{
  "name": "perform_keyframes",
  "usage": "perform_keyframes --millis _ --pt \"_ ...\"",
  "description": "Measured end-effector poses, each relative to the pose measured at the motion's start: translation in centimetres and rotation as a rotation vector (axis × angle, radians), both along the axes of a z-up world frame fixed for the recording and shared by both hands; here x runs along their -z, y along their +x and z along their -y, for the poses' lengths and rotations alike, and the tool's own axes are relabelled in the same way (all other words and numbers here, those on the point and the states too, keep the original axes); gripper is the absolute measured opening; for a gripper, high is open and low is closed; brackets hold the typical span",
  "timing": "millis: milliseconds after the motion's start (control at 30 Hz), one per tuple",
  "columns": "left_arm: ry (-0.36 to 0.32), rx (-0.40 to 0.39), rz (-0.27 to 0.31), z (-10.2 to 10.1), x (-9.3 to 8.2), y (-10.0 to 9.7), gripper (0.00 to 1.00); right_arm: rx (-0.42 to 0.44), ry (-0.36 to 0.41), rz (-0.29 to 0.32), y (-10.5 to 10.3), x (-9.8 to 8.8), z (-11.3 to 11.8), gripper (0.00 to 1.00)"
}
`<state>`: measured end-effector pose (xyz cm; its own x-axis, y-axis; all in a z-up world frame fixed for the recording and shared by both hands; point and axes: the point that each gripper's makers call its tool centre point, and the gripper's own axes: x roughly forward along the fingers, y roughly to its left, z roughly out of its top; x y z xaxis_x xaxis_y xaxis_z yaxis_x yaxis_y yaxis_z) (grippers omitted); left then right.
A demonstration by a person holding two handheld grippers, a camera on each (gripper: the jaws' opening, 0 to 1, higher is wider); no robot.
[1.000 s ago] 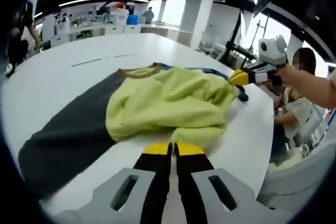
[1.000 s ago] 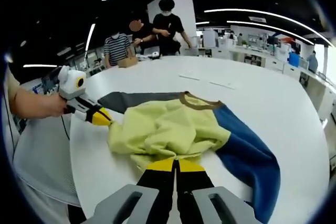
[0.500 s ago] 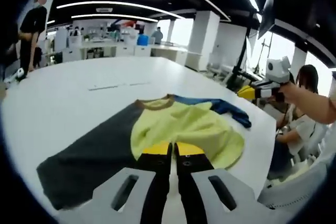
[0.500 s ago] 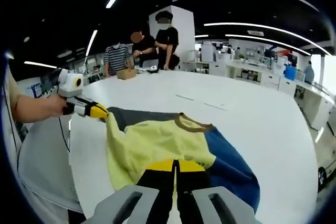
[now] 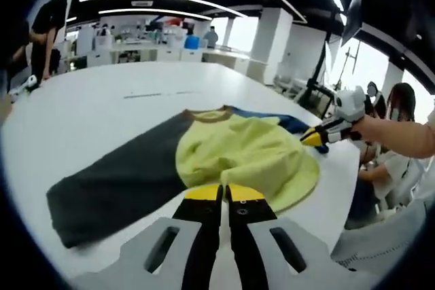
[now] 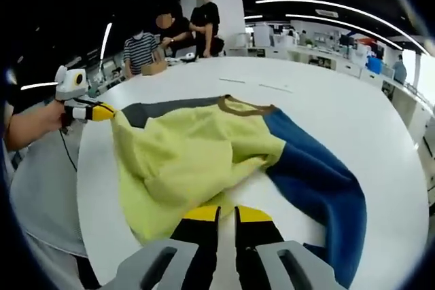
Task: Fold the garment on the visible template until the final outline fits inside the template.
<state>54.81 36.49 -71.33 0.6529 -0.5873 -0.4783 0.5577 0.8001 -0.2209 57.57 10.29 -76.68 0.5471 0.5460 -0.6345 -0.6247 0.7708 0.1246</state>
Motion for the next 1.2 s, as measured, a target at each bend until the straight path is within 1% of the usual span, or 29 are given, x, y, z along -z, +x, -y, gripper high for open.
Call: perform_keyframes --millis 200,367,433,533,567,767,1033,1200 --pt "-0.002 -0.005 -0.017 -0.3 0.6 -0.5 0.0 0.011 0.029 -0.014 1.1 0.3 -0.8 0.08" --pt "-0.005 -0.015 -0.027 -0.7 0.9 -0.7 0.0 0.002 0.005 -0.042 1.2 1.5 -0.7 0.09" --pt "-0.005 -0.017 -0.029 -0.8 1.0 -0.7 0.0 -0.01 0.002 -0.052 1.0 1.8 -0.8 0.07" --pt "-0.007 -0.021 -0.032 -0.8 1.1 -0.8 0.0 -0.036 -0.007 -0.044 0.8 1.8 -1.0 0.01" --pt "-0.005 -0.022 -0.033 -0.8 1.2 -0.8 0.0 -0.036 -0.005 -0.044 0.7 1.7 -1.0 0.0" --pt "-0.005 -0.029 -0.035 -1.1 1.2 -0.9 0.0 -0.033 0.012 -0.025 0.3 0.6 -0.7 0.0" --pt "-0.005 -0.041 -0.033 -1.7 1.1 -1.0 0.0 -0.013 0.022 -0.005 -0.6 -0.6 0.6 0.0" --pt "-0.007 -0.05 -0.035 -2.2 1.2 -1.3 0.0 0.001 0.026 0.008 -1.6 -1.4 1.5 0.0"
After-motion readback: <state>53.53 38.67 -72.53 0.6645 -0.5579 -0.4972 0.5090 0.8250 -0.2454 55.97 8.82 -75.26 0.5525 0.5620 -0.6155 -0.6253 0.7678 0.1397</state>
